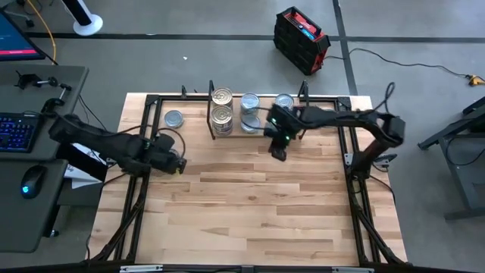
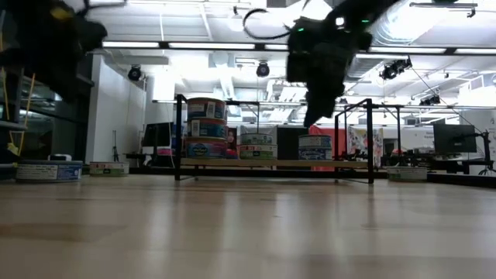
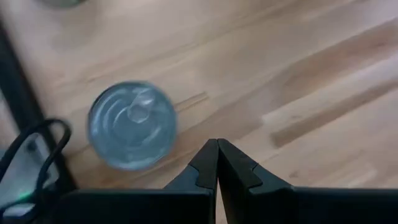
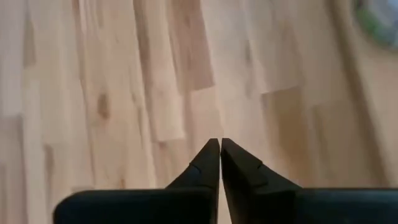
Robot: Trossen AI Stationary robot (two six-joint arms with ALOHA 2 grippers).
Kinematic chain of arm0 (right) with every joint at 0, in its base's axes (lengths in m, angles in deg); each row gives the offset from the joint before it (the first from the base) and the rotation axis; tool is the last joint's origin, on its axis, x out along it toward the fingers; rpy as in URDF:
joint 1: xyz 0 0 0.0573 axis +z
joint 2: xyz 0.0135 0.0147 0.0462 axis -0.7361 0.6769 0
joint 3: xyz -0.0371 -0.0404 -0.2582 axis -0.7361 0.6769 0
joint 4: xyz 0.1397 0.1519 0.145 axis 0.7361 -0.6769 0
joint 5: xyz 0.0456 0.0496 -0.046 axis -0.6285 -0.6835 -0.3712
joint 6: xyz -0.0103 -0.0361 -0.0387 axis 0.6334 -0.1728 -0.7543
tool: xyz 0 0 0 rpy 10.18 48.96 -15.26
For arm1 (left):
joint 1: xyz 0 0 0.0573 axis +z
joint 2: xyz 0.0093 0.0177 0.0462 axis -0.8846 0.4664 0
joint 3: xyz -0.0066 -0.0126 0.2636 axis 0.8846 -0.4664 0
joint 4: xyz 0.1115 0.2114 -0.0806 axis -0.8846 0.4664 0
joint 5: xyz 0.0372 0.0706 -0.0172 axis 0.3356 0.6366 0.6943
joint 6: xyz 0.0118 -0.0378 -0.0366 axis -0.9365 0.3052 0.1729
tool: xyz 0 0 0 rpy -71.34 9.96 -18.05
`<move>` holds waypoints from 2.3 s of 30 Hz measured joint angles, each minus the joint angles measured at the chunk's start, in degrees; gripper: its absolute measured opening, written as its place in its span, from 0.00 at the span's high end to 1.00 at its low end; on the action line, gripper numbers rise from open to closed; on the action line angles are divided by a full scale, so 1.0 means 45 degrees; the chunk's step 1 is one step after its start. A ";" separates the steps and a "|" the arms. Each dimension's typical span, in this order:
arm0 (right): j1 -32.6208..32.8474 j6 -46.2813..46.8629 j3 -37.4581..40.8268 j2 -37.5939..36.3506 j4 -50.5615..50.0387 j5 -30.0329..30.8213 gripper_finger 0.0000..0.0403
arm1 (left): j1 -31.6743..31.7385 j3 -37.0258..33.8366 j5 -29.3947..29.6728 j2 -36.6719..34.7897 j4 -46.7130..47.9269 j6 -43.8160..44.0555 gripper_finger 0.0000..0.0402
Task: Stack canned seafood by type on shelf
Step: Stack the blue tuna can on top of the other blue tuna cans on the shelf
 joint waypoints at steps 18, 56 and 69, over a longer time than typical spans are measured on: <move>0.3175 0.5706 0.4834 -0.3515 0.5490 0.1306 1.00 | 0.2679 -0.0222 0.0013 0.6379 -0.0069 0.0653 1.00; 1.1174 1.5039 0.4834 -0.3163 0.8257 0.7983 1.00 | -0.0711 0.2834 -0.2376 1.0597 -1.5533 -0.5981 1.00; 1.0647 1.7761 0.4834 0.0808 0.9137 0.8289 1.00 | -0.2093 0.2875 -0.1198 1.0394 -1.3963 -1.1456 1.00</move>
